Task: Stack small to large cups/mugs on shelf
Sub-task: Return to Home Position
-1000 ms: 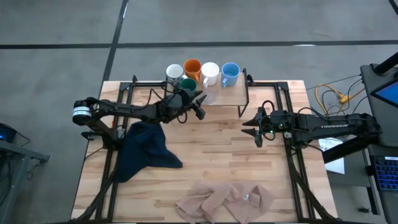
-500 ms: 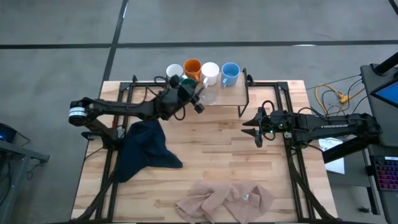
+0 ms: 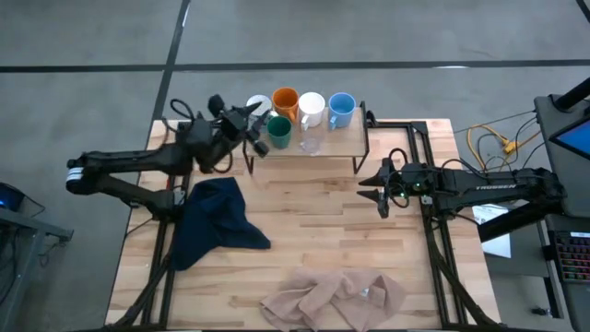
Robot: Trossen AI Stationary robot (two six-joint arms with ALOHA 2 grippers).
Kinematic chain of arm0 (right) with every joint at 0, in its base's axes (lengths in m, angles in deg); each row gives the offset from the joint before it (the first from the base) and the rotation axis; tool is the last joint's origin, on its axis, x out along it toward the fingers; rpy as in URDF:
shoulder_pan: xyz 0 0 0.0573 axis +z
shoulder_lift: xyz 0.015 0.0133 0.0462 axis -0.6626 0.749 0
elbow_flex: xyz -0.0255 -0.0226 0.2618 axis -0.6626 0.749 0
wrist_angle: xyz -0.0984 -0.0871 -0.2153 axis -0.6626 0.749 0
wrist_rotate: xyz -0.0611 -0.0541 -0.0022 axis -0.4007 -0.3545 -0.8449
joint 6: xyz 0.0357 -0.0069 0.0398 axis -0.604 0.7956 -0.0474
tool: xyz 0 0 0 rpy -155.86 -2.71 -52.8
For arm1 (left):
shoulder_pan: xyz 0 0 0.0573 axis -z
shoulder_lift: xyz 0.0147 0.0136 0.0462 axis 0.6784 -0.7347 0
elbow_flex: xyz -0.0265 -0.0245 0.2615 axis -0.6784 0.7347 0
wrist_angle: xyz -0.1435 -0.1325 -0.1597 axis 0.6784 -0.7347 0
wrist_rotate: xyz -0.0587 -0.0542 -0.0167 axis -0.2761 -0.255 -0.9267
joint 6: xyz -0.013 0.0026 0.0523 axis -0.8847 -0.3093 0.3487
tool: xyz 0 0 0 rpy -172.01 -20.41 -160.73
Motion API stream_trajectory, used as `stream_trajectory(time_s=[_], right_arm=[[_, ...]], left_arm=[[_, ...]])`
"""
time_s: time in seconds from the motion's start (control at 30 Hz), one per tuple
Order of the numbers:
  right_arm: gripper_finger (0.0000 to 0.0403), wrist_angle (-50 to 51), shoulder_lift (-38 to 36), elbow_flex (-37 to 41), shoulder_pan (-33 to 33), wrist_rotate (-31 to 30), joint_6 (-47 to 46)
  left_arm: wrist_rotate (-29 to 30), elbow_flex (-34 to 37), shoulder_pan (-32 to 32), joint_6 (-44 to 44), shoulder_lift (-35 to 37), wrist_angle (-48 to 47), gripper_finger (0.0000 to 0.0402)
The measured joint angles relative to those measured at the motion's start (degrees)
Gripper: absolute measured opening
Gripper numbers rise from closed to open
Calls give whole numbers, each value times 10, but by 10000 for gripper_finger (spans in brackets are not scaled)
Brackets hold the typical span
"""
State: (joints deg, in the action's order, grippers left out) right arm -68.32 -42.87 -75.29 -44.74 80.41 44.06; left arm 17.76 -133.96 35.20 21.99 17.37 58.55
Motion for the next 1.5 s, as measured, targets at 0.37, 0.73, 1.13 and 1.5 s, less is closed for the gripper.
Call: stream_trajectory(time_s=[0.37, 0.73, 1.13, 1.5], right_arm=[[148, -94, -74, 0, 0, 2, 40], [148, -89, -154, -45, 24, 4, 68], [148, -49, -144, -63, 120, 4, 55], [148, -90, -141, -52, 177, -11, 65]], left_arm=[[-151, 45, 34, -108, 88, -142, 107], [-164, 155, 84, -126, 170, -80, 107], [-158, 285, 118, -199, 222, 9, 107], [-157, 384, 130, -226, 266, 113, 107]])
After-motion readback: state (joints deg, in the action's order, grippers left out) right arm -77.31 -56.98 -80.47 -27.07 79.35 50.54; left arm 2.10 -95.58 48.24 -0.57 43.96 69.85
